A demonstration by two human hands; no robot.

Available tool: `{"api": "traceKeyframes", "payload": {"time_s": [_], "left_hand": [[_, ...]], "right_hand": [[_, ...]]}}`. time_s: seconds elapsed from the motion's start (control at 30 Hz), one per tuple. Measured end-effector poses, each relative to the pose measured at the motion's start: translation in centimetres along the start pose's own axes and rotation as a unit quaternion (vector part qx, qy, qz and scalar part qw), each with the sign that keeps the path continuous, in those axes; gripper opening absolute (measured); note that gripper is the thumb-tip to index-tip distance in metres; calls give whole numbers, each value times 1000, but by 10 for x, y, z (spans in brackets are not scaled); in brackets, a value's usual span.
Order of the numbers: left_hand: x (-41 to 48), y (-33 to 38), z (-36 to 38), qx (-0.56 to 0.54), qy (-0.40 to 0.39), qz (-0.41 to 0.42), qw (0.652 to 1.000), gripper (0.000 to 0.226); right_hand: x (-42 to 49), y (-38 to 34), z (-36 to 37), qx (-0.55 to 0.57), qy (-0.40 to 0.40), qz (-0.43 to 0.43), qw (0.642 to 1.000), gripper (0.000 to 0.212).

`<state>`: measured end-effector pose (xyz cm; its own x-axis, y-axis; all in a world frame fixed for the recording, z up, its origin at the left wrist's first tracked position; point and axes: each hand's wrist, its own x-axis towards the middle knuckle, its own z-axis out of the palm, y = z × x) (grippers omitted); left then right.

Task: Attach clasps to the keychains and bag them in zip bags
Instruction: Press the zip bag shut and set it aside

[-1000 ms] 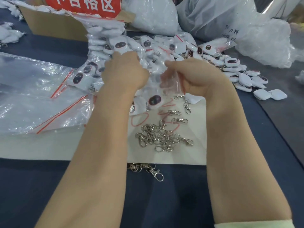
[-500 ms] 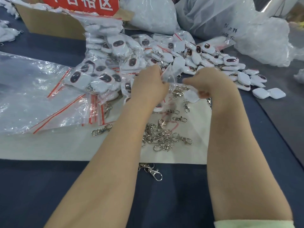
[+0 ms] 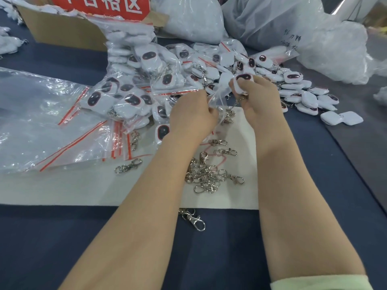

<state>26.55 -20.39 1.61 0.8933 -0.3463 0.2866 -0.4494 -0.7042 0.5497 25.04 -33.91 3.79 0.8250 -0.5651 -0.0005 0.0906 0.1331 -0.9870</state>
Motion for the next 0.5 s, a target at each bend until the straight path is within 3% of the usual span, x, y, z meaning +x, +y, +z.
{"api": "traceKeyframes", "payload": {"time_s": [0.07,0.1,0.3,0.5], "left_hand": [[0,0,0,1,1,-1,1000,11],[0,0,0,2,1,-2,1000,11],[0,0,-1,0,-3,-6,1000,11],[0,0,-1,0,-5,-4,1000,12]], "right_hand": [[1,2,1,202,-33,43,978,20],[3,3,1,232,-46,48,970,23],[2,8,6,166,-59,56,983,6],[0,9,3,98,-86,34,991,5]]}}
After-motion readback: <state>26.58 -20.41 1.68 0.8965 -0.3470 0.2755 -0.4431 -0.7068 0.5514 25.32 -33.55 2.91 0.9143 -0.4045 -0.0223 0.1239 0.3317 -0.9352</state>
